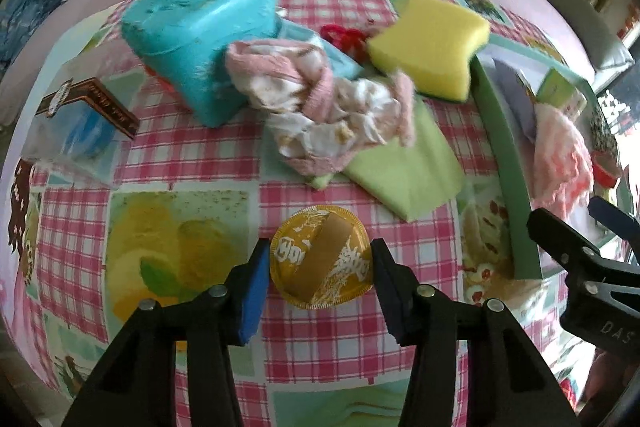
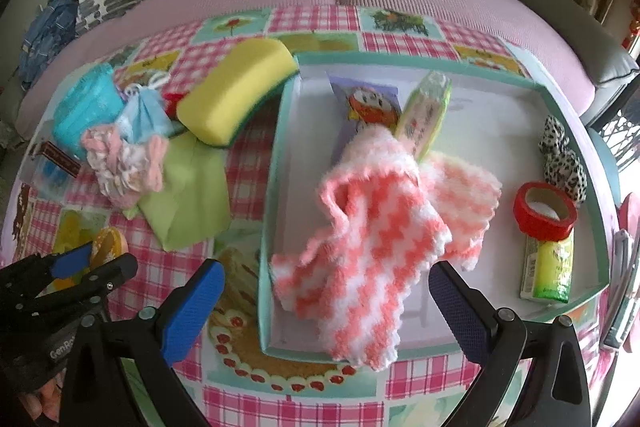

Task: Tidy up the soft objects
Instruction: 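Grasp the orange round container with the left tool, then grasp the pink floral scrunchie with the right tool while the left tool lifts the orange container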

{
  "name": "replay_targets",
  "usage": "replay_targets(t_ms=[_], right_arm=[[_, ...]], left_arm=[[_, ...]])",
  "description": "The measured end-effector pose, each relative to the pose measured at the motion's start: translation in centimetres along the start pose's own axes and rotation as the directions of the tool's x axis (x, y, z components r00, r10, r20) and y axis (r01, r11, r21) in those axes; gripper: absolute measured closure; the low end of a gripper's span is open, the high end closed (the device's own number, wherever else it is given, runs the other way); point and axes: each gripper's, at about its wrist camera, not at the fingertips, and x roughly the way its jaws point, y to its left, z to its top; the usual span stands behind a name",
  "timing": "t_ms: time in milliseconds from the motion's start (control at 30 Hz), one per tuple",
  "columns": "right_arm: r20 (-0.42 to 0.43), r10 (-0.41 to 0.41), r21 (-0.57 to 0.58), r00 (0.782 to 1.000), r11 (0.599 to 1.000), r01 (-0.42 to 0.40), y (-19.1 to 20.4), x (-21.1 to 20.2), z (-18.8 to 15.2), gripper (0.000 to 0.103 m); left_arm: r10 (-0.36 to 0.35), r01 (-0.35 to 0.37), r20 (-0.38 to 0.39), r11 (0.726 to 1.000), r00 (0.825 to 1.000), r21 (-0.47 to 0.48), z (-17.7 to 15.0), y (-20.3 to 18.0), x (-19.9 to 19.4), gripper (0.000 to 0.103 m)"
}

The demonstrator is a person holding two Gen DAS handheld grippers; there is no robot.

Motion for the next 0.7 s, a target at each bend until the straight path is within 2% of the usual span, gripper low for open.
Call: replay_targets(t_ms=[133,267,400,500,600,700], right_arm=[[0.063,0.065,0.006,0.996,0.998,-0.066,0.9,-0.6,0.6,0.0],[0.107,0.16,-0.007,0.981,0.987,-0.16,2.6,-0.5,1.3,0.0],[0.125,0.186,-0.046,0.975,0.982,-0.182,5.1,0.4,2.0,0.0],[0.135,0.209,-0.079,0.969,0.977,-0.199,6.8,0.8,2.4,0.001],[0.137,0.25,-0.127,0.958,0.964,-0.233,8.9,1.5,3.0,0.003],[0.123,0.273,-0.16,0.954,0.954,-0.252,10.6,2.5,3.3,0.015]], left_arm=[[-0.006,0.008,0.033,0.998,0.999,-0.059,0.5,1.5,-0.7,0.052],[0.04,-0.031,0.072,0.991,0.997,-0.133,0.8,3.8,-1.6,0.052],[0.108,-0.084,0.091,0.968,0.99,-0.235,1.4,7.6,-1.9,0.052],[0.131,-0.097,0.096,0.951,0.987,-0.294,1.3,10.0,-2.1,0.052],[0.129,-0.09,0.097,0.94,0.987,-0.329,1.2,11.4,-2.0,0.052],[0.119,-0.08,0.092,0.936,0.989,-0.343,1.1,12.1,-1.6,0.052]])
